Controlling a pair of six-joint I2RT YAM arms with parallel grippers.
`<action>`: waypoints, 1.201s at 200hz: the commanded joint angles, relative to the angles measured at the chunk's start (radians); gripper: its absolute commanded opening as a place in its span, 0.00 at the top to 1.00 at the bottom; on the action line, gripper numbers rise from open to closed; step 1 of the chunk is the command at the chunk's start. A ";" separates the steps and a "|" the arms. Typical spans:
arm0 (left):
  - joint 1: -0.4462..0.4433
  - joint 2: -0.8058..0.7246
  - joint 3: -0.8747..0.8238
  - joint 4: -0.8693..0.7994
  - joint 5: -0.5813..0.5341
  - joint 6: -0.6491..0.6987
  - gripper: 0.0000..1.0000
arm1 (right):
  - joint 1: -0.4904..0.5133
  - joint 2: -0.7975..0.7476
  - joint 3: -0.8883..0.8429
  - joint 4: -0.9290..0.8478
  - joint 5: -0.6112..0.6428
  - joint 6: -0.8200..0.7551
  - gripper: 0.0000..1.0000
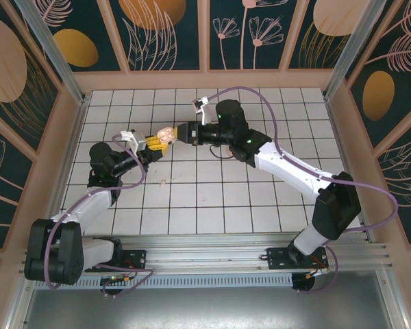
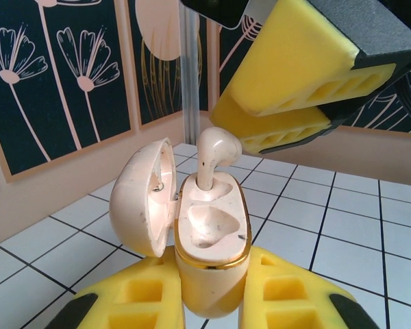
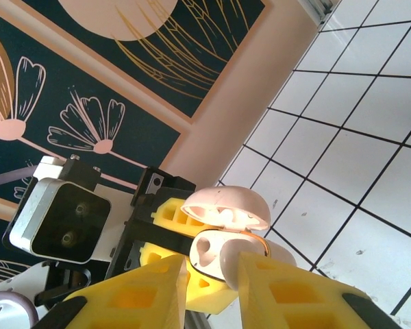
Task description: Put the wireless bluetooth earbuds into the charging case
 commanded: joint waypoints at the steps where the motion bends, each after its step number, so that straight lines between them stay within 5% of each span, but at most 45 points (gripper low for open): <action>1: -0.009 0.007 0.027 0.019 0.010 0.023 0.99 | 0.015 0.025 0.038 0.031 -0.034 0.016 0.75; 140: -0.010 0.005 0.032 0.017 0.011 0.023 1.00 | 0.051 0.034 0.057 -0.004 0.016 0.003 0.82; 207: -0.010 0.002 0.027 0.001 0.007 0.037 1.00 | 0.048 -0.053 0.033 -0.019 0.077 -0.034 0.73; 240: -0.010 0.043 -0.014 0.116 -0.078 -0.080 1.00 | 0.059 -0.057 0.080 -0.170 0.190 -0.048 0.72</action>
